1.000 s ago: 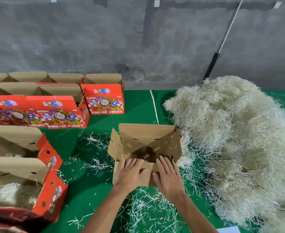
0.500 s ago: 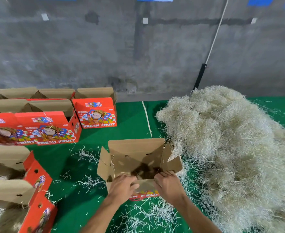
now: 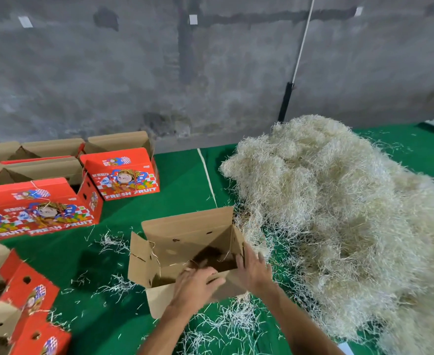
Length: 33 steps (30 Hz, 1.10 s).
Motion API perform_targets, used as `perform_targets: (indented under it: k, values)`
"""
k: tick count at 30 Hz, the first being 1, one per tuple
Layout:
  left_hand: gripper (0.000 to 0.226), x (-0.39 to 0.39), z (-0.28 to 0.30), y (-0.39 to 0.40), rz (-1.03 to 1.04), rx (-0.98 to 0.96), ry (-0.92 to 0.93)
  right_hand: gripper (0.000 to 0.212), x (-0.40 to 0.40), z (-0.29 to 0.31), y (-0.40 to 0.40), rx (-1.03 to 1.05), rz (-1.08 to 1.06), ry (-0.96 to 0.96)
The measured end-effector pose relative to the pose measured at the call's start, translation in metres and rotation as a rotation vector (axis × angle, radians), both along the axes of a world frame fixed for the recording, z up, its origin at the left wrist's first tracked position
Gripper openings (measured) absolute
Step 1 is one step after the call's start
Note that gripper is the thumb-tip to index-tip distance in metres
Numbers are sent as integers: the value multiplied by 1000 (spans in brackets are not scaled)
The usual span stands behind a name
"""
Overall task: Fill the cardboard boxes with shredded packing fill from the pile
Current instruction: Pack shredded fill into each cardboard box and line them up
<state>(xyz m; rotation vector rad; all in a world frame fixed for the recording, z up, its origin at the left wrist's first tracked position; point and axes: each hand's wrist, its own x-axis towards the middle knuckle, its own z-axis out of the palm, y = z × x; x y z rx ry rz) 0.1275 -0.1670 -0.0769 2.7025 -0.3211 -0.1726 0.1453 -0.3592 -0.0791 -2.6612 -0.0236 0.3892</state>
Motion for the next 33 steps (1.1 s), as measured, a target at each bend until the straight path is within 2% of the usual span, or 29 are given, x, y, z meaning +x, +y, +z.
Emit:
perform_targets:
  k: [1,3,5,7,9,12,15,18,21,24,26,28,29,31,33]
  values:
    - [39,0,0,0,12,-9,18,53,1,-5,5,155,7,51]
    - [36,1,3,0,39,-59,74,45,-1,-6,10,503,-218,87]
    - [32,7,13,-4,54,-175,100,47,3,-2,9,641,-320,82]
    - [29,16,23,-14,27,-236,46,48,6,1,9,812,-348,111]
    - [21,26,33,-33,-17,-268,-41,43,7,6,0,817,-372,63]
    - [11,38,45,-73,-64,-394,-95,48,8,13,-25,755,-392,-49]
    - [10,44,44,-117,-148,-455,-102,47,0,21,-62,687,-426,-147]
    - [13,43,40,-164,-258,-493,-47,50,-13,17,-110,474,-504,-256]
    - [29,35,21,-215,-296,-491,187,62,-31,1,-159,148,-560,-265]
    - [44,22,-11,-259,-221,-460,475,97,-58,-35,-202,-143,-499,-37]
    - [53,12,-31,-278,-101,-484,682,106,-79,-67,-218,-216,-452,113]
    - [59,2,-49,-288,57,-559,888,93,-94,-89,-221,-301,-391,202]
    - [60,-3,-55,-290,117,-595,967,79,-96,-94,-220,-326,-383,197]
    - [60,-14,-64,-288,120,-585,1015,45,-93,-94,-220,-307,-421,66]
    - [54,-20,-74,-282,139,-562,990,29,-84,-84,-222,-226,-462,-68]
